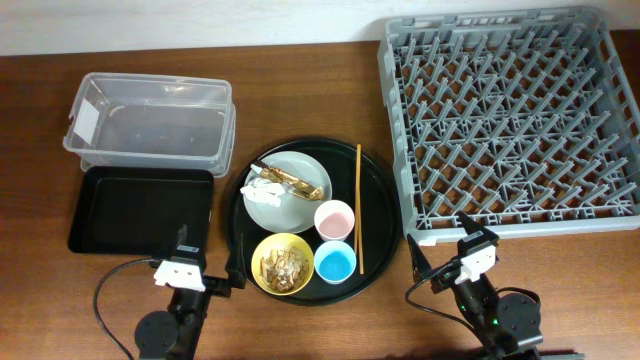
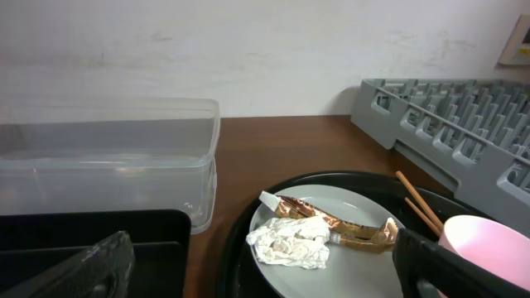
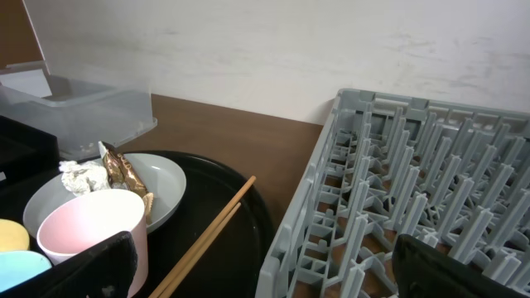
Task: Sort waste into correct bins and load items into the dishwasher rack
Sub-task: 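Move both grippers from rest toward the tray items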
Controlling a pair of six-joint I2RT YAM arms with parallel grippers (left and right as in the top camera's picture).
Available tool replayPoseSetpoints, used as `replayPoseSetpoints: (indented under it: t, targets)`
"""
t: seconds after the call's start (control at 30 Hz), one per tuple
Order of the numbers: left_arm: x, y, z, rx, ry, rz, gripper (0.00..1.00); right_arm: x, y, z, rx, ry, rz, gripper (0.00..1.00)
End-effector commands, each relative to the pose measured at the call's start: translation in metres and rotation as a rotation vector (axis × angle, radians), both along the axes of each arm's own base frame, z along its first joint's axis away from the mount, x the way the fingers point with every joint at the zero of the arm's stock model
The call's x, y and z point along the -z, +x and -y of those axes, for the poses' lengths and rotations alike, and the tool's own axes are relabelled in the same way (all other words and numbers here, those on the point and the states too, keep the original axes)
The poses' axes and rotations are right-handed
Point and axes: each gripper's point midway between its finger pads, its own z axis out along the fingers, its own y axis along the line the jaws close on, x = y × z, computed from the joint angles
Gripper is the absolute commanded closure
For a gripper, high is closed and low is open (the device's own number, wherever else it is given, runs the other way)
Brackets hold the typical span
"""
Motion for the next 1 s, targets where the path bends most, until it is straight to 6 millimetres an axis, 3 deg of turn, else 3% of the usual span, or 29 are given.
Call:
replayPoseSetpoints:
  t: [0.0, 0.67, 0.8, 0.87, 0.97]
  targets:
    - [0.001, 0.0, 0.0, 0.004, 0.015, 0.002, 0.01, 0.003, 0.0, 0.0, 0.0, 0.011, -0.006, 0.01]
    - [0.001, 0.0, 0.001, 0.004, 0.015, 0.003, 0.01, 0.002, 0.0, 0.0, -0.001, 0.012, -0.005, 0.02]
    - [0.0, -0.003, 0.011, 0.066, 0.011, 0.007, 0.01, -0.002, -0.002, -0.007, -0.044, 0.017, 0.011, 0.01]
    - [-0.002, -0.004, 0.016, 0.098, 0.009, 0.014, 0.01, -0.009, -0.006, -0.014, -0.089, 0.061, 0.01, 0.01]
    - [-0.035, -0.014, 0.027, 0.169, 0.004, 0.043, 0.01, -0.049, -0.017, -0.009, -0.071, 0.092, -0.005, 0.02]
